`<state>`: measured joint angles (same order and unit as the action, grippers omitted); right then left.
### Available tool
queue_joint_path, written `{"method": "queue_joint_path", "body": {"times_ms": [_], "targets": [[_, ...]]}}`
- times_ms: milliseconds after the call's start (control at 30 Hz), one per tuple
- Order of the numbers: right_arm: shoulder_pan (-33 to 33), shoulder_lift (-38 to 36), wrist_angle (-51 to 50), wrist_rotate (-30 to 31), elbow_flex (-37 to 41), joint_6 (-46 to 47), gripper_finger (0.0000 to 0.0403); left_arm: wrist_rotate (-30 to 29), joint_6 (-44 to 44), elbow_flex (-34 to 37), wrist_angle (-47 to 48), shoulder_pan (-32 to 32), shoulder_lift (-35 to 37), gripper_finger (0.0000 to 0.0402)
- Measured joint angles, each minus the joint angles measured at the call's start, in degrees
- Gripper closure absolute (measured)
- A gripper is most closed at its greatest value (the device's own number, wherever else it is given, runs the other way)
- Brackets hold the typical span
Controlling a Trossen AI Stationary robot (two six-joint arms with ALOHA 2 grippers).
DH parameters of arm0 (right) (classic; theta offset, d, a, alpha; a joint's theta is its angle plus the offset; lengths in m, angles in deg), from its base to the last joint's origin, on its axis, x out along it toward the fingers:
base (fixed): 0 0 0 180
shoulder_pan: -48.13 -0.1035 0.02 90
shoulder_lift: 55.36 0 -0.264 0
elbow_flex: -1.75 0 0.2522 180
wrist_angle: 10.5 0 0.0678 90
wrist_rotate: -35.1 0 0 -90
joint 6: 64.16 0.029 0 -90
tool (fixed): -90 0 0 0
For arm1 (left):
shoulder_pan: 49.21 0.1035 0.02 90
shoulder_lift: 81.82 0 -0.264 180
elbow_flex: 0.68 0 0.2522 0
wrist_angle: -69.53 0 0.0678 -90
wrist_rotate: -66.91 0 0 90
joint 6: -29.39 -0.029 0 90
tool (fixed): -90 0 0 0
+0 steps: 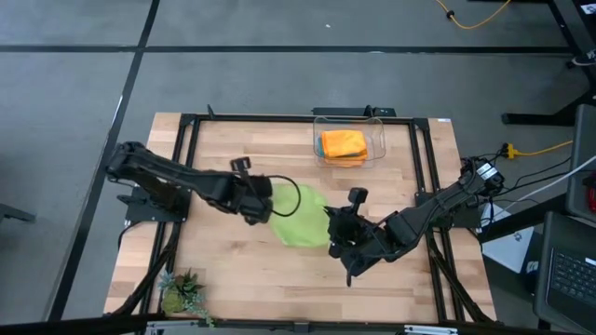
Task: Fold microfiber towels
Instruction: Fold the green microfiber towel
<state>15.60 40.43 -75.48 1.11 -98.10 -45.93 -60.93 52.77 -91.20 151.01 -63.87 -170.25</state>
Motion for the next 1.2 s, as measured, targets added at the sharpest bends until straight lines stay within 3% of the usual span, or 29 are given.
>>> {"method": "queue_joint_path", "body": {"times_ms": [133,233,500,600,800,967,1200], "targets": [[0.0,0.0,-2.14,0.69,0.0,1.18,0.0399,-1.71,5.23,-8.23,15.05,-1.8,0.91,0.0401],[0.02,0.0,-2.28,4.92,0.0,0.89,0.0399,-2.02,8.51,-13.74,22.8,-2.9,0.88,0.0401],[0.04,0.0,-3.89,26.73,-0.02,3.76,0.0399,-4.86,4.54,-19.15,22.29,-3.62,1.55,0.0401],[0.0,0.0,-7.12,29.66,-0.02,4.56,0.0399,-4.87,3.23,-18.94,22.3,-3.22,1.74,0.0401],[0.12,0.01,-9.45,23.58,4.27,12.62,0.0399,-4.67,5.65,-15.06,22.26,-3.27,1.73,0.0401],[-3.04,0.21,-5.24,13.48,8.28,16.08,0.0399,1.85,14.95,-8.02,21.3,-7.3,1.71,0.0401],[-6.99,0.56,21.14,-3.51,15.31,10.65,0.0399,14.75,23.19,4.66,4.54,-17.06,1.58,0.0401]]}}
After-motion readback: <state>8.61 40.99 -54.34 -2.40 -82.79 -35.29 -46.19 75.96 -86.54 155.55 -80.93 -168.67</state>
